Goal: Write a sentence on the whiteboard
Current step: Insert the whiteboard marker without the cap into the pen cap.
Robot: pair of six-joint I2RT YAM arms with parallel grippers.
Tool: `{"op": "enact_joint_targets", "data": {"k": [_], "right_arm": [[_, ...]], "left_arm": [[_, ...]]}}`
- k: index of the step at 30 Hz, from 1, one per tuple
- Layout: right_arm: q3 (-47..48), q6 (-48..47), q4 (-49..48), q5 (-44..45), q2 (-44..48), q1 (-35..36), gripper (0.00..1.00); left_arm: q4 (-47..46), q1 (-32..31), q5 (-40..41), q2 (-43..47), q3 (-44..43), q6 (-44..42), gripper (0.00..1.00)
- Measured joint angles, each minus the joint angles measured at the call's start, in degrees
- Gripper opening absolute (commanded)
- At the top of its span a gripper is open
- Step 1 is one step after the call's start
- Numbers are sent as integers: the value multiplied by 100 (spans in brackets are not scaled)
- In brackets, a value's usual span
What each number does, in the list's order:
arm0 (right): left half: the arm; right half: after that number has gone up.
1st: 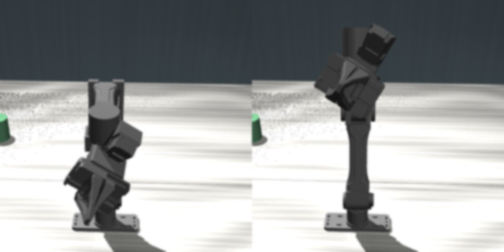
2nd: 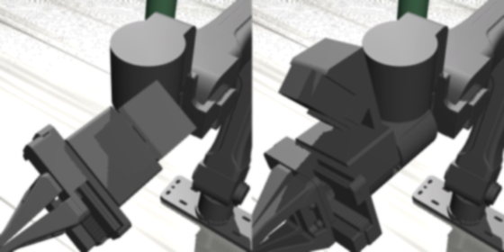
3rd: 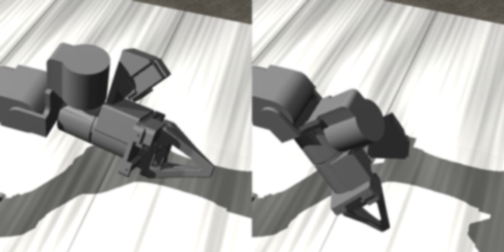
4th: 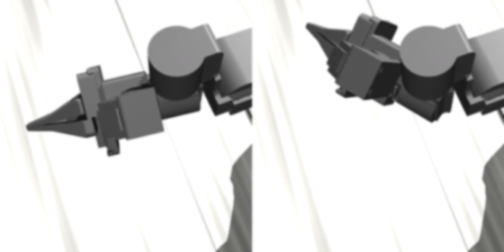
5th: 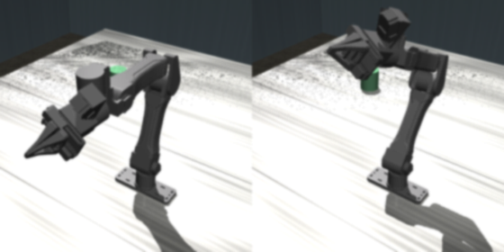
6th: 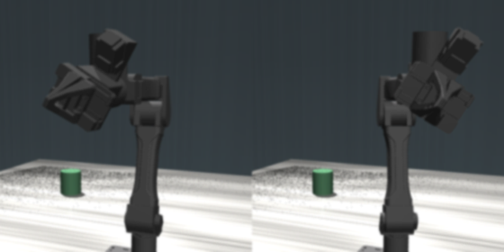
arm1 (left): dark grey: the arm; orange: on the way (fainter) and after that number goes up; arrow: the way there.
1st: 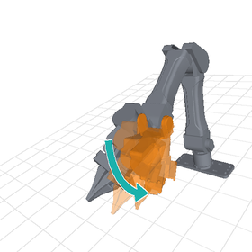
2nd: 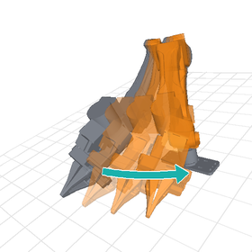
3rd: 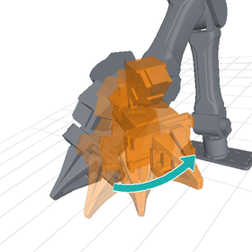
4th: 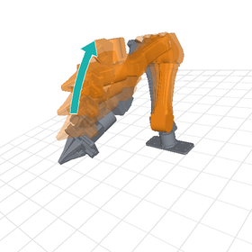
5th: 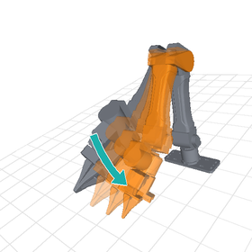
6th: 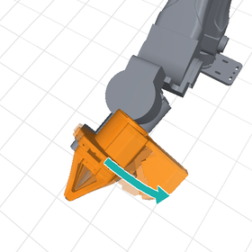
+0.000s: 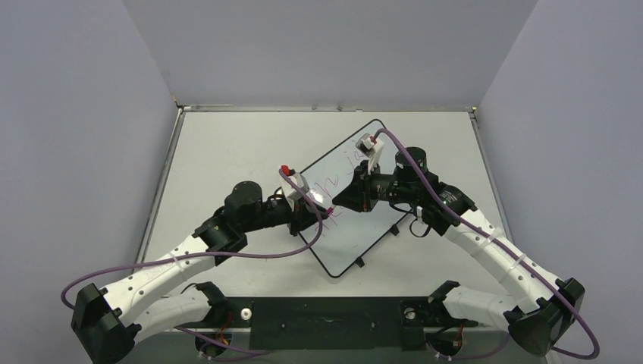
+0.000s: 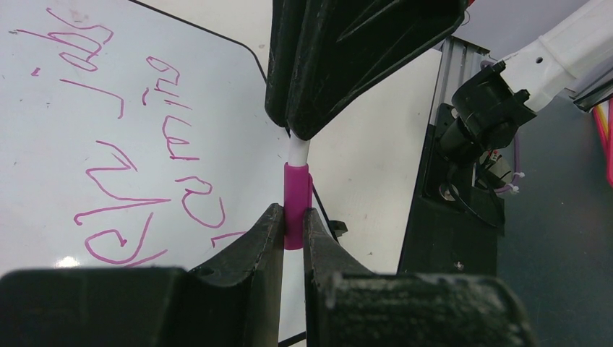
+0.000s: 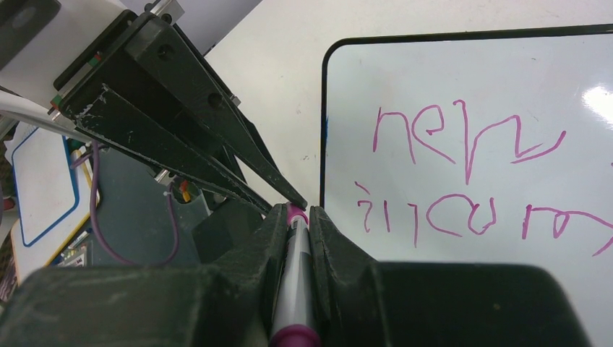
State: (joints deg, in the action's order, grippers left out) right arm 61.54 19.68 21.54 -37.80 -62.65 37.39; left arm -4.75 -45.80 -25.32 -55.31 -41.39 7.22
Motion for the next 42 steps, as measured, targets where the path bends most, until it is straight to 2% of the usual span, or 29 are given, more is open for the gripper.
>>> {"op": "enact_joint_targets", "data": {"k": [31,42], "right_arm": [[17,-105,127,111,-61,146,0],[-216,476,-575,780,-66,103,0]], "left_arm": [[-85,-162,140,-149,-79,-24,0],[-7,-184,664,-560,-461,-254,0]]}}
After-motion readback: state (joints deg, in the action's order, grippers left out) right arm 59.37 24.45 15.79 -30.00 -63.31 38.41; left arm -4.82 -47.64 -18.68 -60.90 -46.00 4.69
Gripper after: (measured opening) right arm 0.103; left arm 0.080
